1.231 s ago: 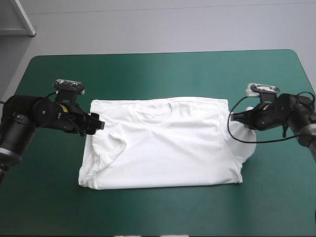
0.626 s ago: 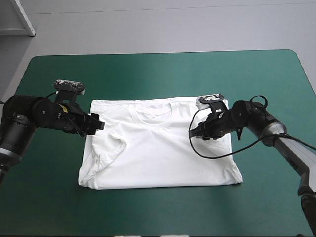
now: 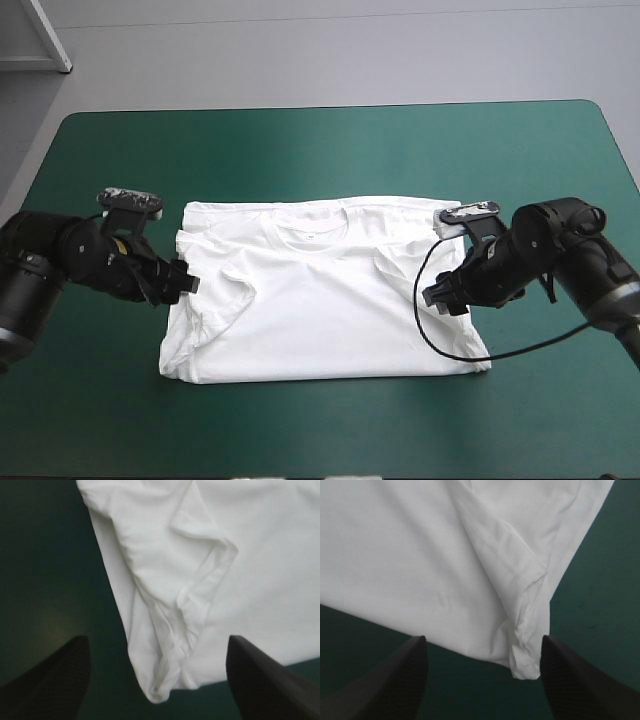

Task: Fold the cloth

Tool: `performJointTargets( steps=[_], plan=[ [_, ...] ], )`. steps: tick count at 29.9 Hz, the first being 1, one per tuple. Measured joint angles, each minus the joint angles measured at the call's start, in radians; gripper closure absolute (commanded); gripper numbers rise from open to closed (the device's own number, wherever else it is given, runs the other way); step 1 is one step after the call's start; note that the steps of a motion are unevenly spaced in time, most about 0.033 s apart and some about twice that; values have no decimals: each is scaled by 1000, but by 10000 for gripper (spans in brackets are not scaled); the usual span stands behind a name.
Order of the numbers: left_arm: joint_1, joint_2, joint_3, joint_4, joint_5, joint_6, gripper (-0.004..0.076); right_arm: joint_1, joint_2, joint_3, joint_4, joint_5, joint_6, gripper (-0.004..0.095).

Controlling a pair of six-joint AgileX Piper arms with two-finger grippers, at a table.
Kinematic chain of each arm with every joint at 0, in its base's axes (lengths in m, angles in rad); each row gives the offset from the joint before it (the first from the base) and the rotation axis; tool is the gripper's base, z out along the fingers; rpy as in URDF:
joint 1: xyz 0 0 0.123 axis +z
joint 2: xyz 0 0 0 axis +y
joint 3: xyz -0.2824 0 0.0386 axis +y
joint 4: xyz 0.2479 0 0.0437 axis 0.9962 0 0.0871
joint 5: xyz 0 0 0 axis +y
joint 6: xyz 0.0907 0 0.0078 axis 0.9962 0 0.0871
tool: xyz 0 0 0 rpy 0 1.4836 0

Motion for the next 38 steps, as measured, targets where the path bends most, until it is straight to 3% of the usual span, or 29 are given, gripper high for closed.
performJointTargets(
  steps=[10, 21, 24, 33, 38],
  plan=[
    [0, -162, 425, 67, -14, -52, 178, 7, -152, 148, 0, 18, 16, 372],
    [0, -20, 529, 67, -308, -84, 183, 7, -157, 304, -1, -55, 18, 374],
    [0, 53, 529, 56, -345, -84, 268, 7, -157, 332, -1, -89, 19, 373],
    [0, 127, 511, -58, -332, -46, 735, 7, -130, 357, -90, -170, 54, 373],
    [-1, 130, 509, -90, -329, -33, 729, 7, -62, 357, -100, -196, 56, 374]
  ],
)
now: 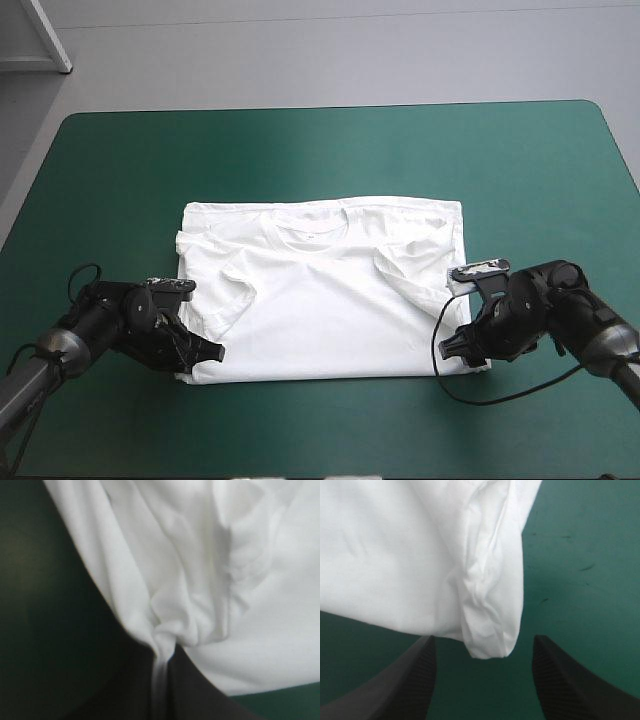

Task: Fold the cloth

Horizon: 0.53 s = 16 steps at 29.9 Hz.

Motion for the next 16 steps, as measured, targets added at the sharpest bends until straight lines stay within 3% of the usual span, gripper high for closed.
performJointTargets(
  steps=[6, 9, 15, 16],
  plan=[
    [0, 0, 0, -1, 1, 0, 730, 0, 109, 0, 12, -24, 1, 376],
    [0, -2, 0, -1, 1, 0, 730, 0, 157, 0, 33, -29, -1, 442],
    [0, -35, 9, 7, -18, 0, 730, 0, 185, -4, 35, -36, -9, 903],
    [0, -42, 13, 18, -23, 0, 730, 0, 185, -4, 37, -43, -11, 921]
  ],
)
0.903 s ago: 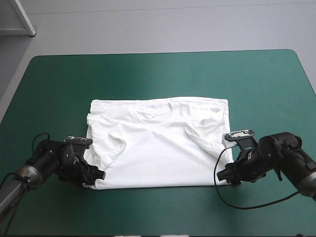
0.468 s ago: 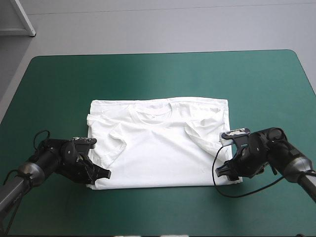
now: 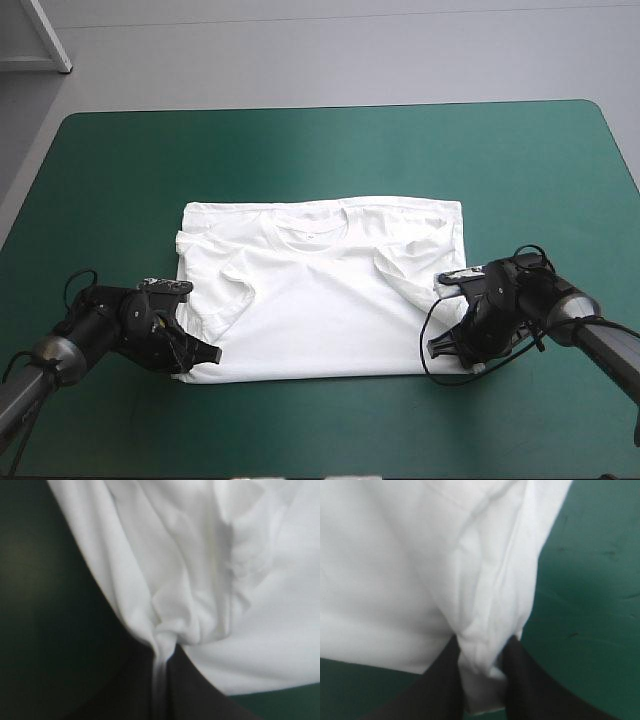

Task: Fold the cloth

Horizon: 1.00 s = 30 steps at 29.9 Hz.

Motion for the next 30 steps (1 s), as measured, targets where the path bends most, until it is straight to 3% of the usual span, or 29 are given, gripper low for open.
performJointTargets(
  steps=[6, 11, 16, 23, 30],
  plan=[
    [0, -56, -33, 45, 42, -14, 730, 0, -33, -1, 9, -12, -6, 927],
    [0, -59, -159, 60, 155, 13, 730, 0, -101, -39, 6, 31, -9, 927],
    [0, -35, -293, 95, 190, 20, 730, 0, -124, -147, -15, 26, -9, 927],
    [69, 159, -548, 107, 231, 32, 730, -3, -40, -391, -114, -21, 8, 927],
    [141, 384, -795, 60, 241, 104, 730, -74, 153, -630, -124, -41, 10, 927]
  ],
)
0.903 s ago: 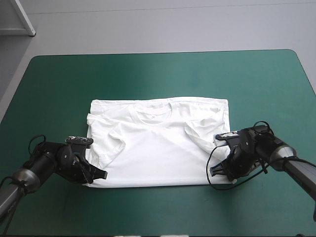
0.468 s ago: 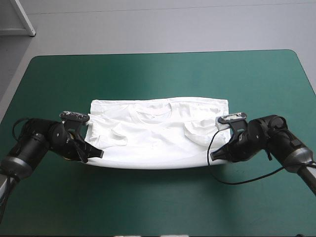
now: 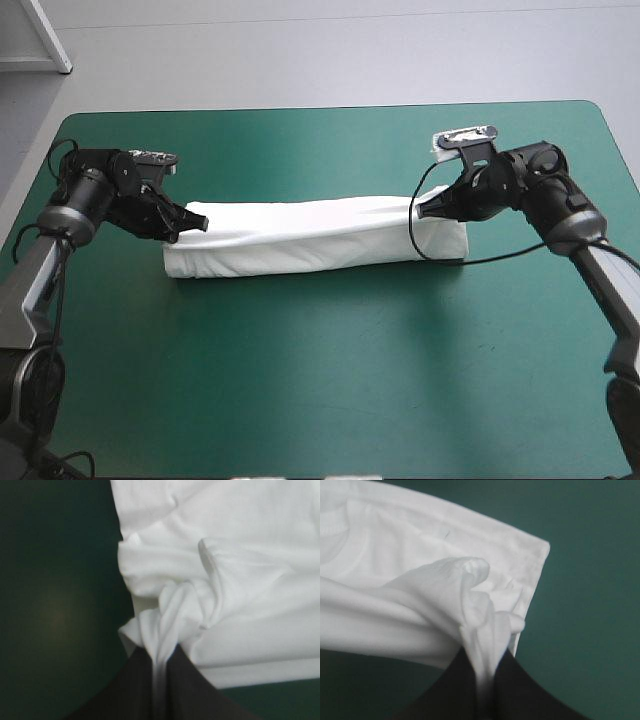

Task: Fold the cloth

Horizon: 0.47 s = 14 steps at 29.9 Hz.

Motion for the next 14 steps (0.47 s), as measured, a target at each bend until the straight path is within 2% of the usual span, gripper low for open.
performJointTargets(
  steps=[6, 11, 14],
  plan=[
    [20, 179, -171, -23, -14, 11, 730, -30, 176, -127, 4, -33, 0, 927],
    [20, 278, -225, -23, -101, 13, 730, -37, 304, -159, 4, -96, 0, 920],
    [20, 321, -225, -23, -149, 13, 696, -37, 353, -160, 10, -128, 1, 809]
  ],
)
